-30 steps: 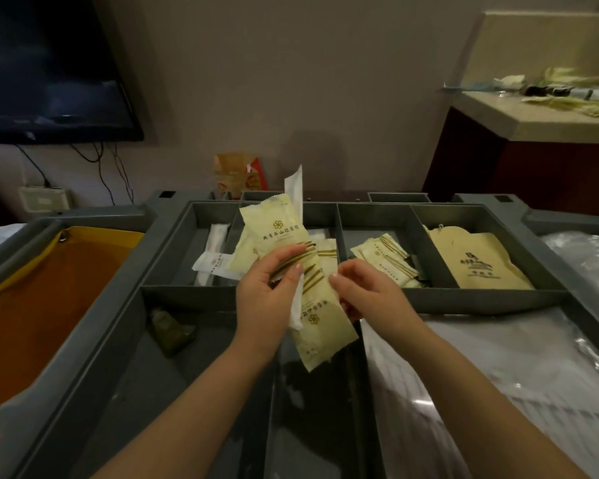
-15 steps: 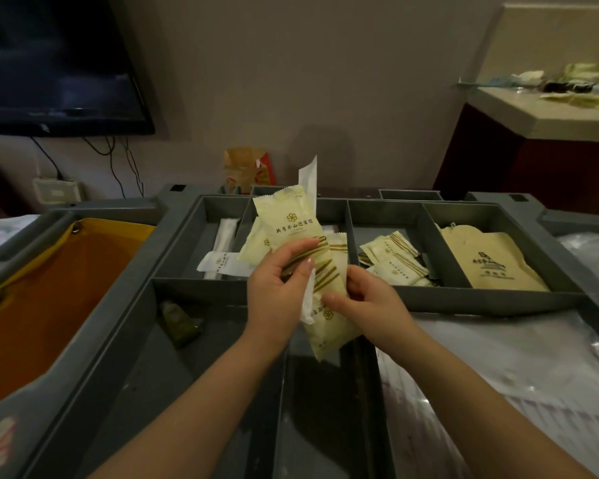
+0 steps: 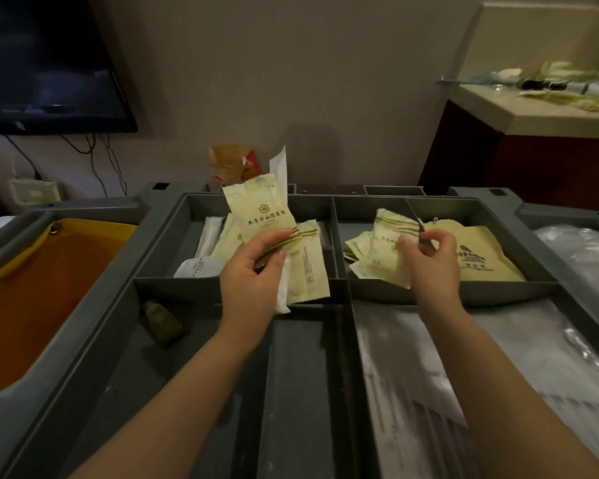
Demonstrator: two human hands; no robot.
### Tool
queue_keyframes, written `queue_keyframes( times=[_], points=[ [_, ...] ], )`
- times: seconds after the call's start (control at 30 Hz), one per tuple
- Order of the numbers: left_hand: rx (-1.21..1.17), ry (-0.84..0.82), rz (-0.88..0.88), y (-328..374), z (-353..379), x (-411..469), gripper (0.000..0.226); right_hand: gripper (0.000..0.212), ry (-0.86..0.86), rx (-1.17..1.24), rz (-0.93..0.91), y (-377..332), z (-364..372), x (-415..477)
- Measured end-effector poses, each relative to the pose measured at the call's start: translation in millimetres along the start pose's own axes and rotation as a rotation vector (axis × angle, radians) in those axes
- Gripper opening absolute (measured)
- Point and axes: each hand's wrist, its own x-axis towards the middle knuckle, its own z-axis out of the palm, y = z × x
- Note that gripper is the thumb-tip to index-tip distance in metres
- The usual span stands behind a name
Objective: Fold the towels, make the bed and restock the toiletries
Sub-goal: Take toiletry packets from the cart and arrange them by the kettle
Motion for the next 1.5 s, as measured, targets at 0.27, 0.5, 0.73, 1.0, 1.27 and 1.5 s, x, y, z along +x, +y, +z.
queue_keyframes(
  times=[0.27,0.5,0.73,1.0,1.27,1.5],
  points=[
    [-0.002,-0.108,0.016,-1,7,-10,0.036,0.041,-0.074,-0.434,-0.244,3,4,-2],
    [0.088,-0.234,0.116,-3,10,-14,0.041,0.006,-0.497,-0.052,-0.232,-13,35,-46],
    [0.104,-0.309,0.069,-1,12,-17,0.046,0.014,-0.528,0.086,-0.125,-9,31,-44],
    [0.148,-0.251,0.014,-2,10,-13,0.066,0.018,-0.237,0.183,0.015,-14,15,-24],
    [0.208,-0.249,0.065,-6,10,-13,0.059,0.04,-0.239,-0.372,-0.035,-1,4,-6],
    [0.201,-0.217,0.106,-3,9,-16,0.054,0.025,-0.688,0.064,0.149,-17,22,-41]
  ],
)
